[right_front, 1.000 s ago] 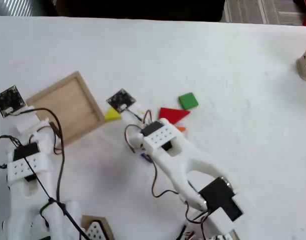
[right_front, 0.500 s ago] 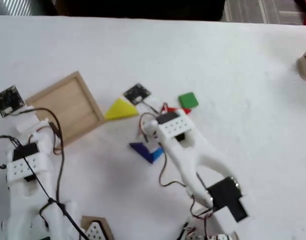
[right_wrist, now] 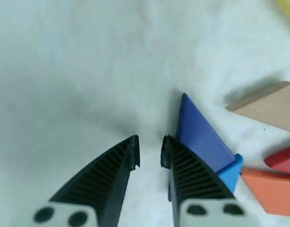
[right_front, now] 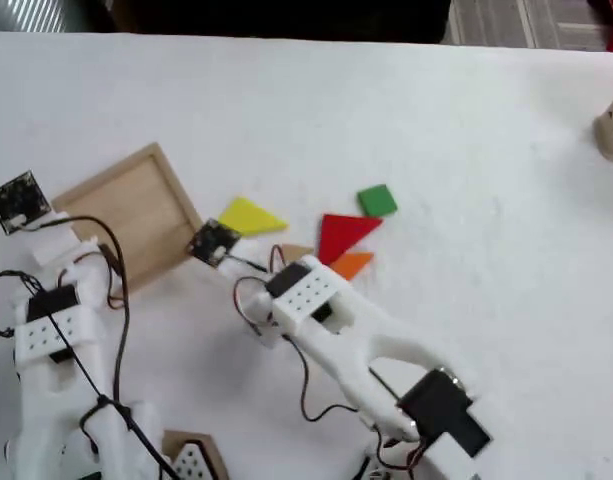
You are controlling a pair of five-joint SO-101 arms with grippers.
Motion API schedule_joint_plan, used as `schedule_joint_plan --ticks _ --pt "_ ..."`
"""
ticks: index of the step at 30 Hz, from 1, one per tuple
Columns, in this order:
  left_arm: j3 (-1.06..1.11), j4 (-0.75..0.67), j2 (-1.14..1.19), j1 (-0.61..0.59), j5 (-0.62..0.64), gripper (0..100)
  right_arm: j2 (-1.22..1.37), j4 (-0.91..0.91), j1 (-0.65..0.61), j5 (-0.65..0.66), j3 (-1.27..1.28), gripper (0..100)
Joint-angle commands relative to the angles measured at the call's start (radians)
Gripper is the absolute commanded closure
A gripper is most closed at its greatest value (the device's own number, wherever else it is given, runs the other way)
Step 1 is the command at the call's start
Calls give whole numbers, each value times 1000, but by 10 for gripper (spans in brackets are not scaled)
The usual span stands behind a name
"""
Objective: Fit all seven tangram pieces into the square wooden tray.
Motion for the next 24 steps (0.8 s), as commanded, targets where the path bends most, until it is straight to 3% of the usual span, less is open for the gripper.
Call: schedule_joint_plan --ticks 1,8,17,20,24 --pt "-5 -25 -4 -1 5 977 27 21 88 17 -80 911" --pt "8 -29 -10 -1 5 977 104 79 295 17 -219 911" --pt "6 -29 -10 1 5 977 44 306 257 3 -408 910" --pt "5 -29 -12 1 5 977 44 275 243 -132 -485 910" --pt "2 -32 -12 -5 5 977 125 82 217 -364 -531 910"
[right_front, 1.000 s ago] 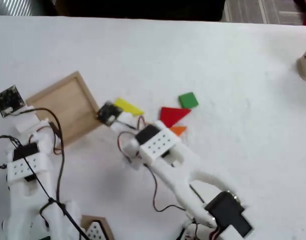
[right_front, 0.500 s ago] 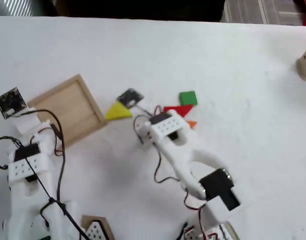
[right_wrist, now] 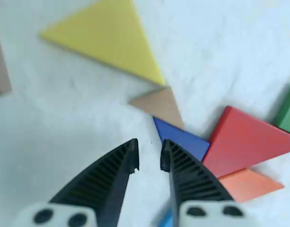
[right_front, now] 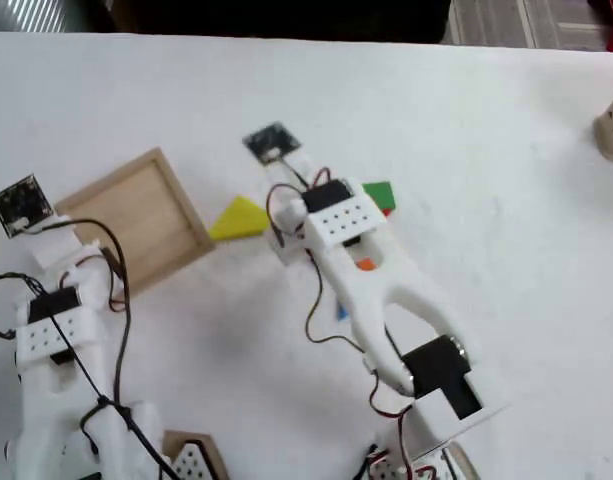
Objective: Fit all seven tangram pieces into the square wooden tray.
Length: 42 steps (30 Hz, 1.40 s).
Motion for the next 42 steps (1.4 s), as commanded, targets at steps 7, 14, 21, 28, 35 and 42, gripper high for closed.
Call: schedule_joint_plan --ticks 7,14,21,28,35,42 --pt "-9 -66 -12 -7 5 977 249 -524 -128 -207 -72 910" --pt "-23 -12 -12 1 -155 977 331 -647 -134 -206 -72 910" --pt "-43 57 -12 42 -287 977 343 -561 -70 -204 -72 915" --pt "-35 58 -12 70 -292 977 275 -292 -50 109 -64 915" --pt "-35 58 -12 67 -292 977 263 -188 68 175 -69 915" --pt "-37 58 -12 65 -292 977 91 -120 65 147 -80 915"
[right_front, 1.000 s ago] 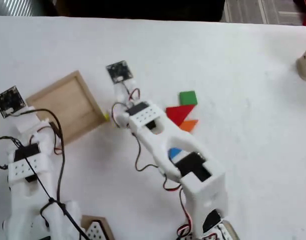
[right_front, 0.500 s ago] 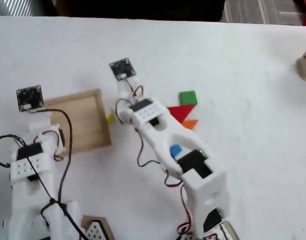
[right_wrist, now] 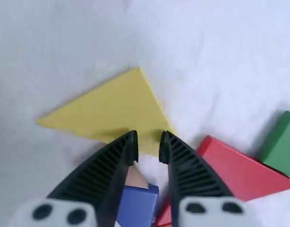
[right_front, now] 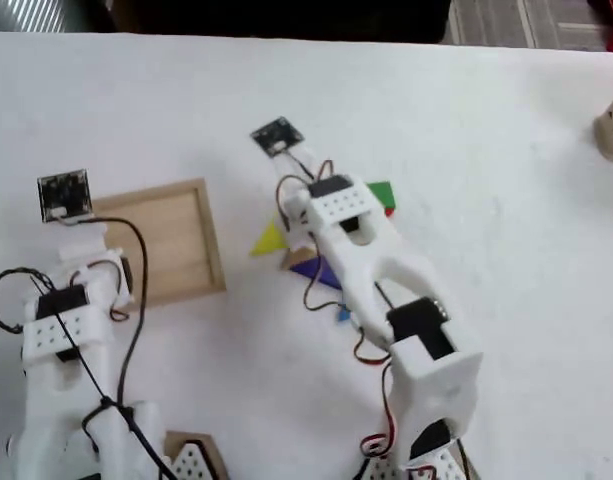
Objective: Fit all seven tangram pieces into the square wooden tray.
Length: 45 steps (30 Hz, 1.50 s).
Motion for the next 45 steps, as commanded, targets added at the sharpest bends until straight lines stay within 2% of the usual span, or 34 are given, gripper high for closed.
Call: schedule_joint_plan --ticks 1,4,8,12,18,26,31,35,39,41,45 --pt "-37 6 -12 16 -11 977 -163 39 -47 -46 -14 915" --pt "-38 31 -12 24 -12 976 -213 19 -114 -173 9 915" --pt "-29 34 -2 74 -12 976 -157 -137 -177 -276 40 915" --pt "-28 74 -1 119 -12 976 -18 -259 -177 -273 48 915" --pt "-15 81 -1 140 -12 976 39 -185 -91 -272 28 915" --pt "-8 110 -1 191 -91 978 1 5 -48 -6 29 915" --pt "-17 110 28 196 -89 978 -1 71 4 11 31 915" --pt "-103 115 174 182 -87 978 -22 104 35 11 23 915" --pt "-230 141 343 116 -87 978 -139 110 -1 2 29 915" --pt "-287 167 401 88 -87 978 -180 101 -30 -32 29 915" --pt "-333 181 433 25 -87 977 -171 -22 -70 -241 31 915"
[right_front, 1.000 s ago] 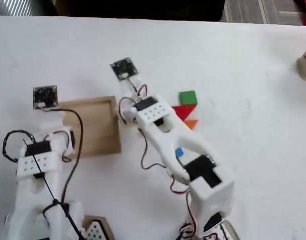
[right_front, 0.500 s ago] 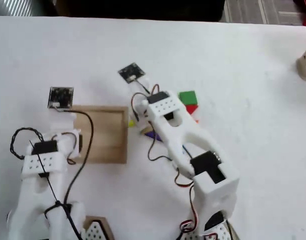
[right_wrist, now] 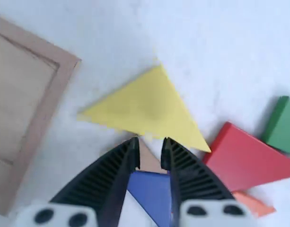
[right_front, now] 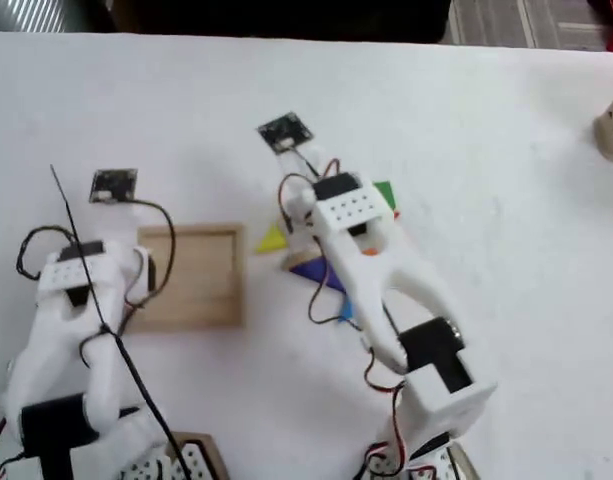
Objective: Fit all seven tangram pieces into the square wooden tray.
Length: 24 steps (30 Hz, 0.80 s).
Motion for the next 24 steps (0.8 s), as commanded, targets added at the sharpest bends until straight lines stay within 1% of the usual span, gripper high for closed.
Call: schedule_joint_plan --ticks 1,3,4,8,10,13,17,21,24 --pt "-89 14 16 -71 -8 977 -25 -131 -33 -170 -12 915" --pt "-84 14 16 -65 -15 977 36 -214 -45 -221 -12 915" --pt "-83 14 19 -53 -15 977 73 -245 -51 -216 -14 915" --pt "-64 46 25 25 -20 978 194 -275 -47 -132 -26 915" --pt "-35 46 19 88 -63 978 183 -213 -25 -74 -48 915" --pt "-20 46 22 137 -124 978 159 -97 7 38 -60 915" --pt "-18 29 25 154 -123 979 159 -2 45 190 -57 915" --pt "-2 25 25 217 -121 979 159 70 99 244 -57 915" --pt "8 -5 22 265 -120 979 154 111 145 276 -57 915"
